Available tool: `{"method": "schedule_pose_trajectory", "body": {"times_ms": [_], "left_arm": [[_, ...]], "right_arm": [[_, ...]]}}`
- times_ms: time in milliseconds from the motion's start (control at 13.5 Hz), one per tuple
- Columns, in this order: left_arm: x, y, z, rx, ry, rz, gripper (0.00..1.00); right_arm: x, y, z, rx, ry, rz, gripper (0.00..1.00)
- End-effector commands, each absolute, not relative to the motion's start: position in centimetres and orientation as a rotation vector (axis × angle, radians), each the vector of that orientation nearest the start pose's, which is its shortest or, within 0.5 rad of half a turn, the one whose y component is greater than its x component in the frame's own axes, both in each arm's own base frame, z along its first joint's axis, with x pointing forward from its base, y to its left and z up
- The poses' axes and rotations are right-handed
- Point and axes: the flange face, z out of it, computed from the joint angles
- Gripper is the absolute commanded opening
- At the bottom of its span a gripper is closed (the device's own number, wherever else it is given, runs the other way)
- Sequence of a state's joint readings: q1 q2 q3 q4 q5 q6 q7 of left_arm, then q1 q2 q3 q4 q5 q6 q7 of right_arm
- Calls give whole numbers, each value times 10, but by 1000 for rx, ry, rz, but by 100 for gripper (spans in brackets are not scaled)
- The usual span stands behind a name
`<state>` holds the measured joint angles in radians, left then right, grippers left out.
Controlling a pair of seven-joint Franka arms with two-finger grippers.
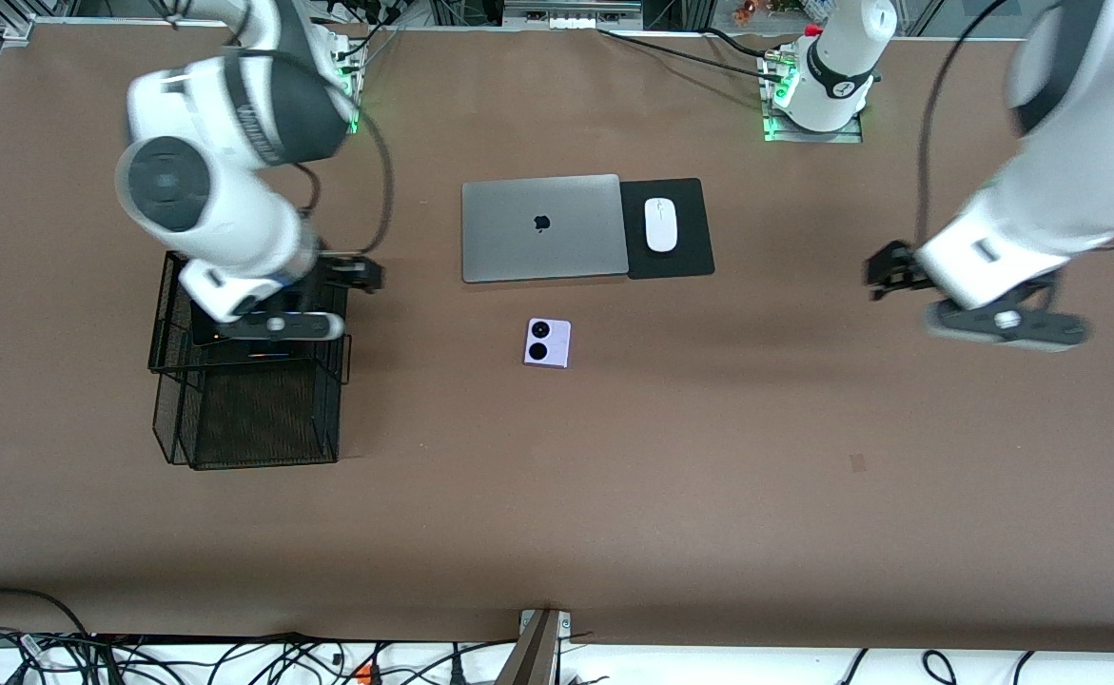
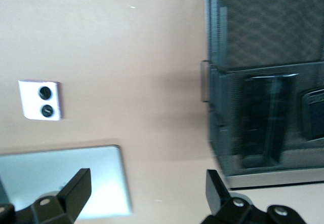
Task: Place phones with both arms
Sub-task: 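Grasp the white phone with the right gripper while the left gripper withdraws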
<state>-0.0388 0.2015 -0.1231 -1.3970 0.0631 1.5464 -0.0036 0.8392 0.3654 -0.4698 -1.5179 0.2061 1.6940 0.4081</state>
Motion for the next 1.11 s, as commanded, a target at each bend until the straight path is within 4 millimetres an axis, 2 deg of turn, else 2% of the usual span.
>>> {"method": "schedule_pose_trajectory", "body": {"times_ms": [0,74,148,223,297,445,594,817,1039], "left_arm": [[563,-57,595,-3103,235,-72,100],[544,-50,603,-3095,219,-139,100],[531,-48,610,-3085,234,-165,100],[526,-47,612,-3089,228,-165,100],[529,-48,610,-3098,200,-159,100],[537,-48,608,-3087,191,-150,100],[533,-52,611,-3087,189,-94,100],[532,-53,609,-3099,185,-69,100],[531,-55,610,-3104,157,-65,100]], "right_arm": [[581,368,446,-3145,295,192,100],[576,404,438,-3123,356,158,100],[573,430,430,-3093,431,126,100],[570,451,421,-3069,489,101,100],[566,471,412,-3049,518,74,100],[560,499,385,-3044,527,34,100],[554,517,356,-3049,542,-13,100],[547,531,309,-3086,540,-31,100],[547,527,276,-3154,523,-50,100]]}}
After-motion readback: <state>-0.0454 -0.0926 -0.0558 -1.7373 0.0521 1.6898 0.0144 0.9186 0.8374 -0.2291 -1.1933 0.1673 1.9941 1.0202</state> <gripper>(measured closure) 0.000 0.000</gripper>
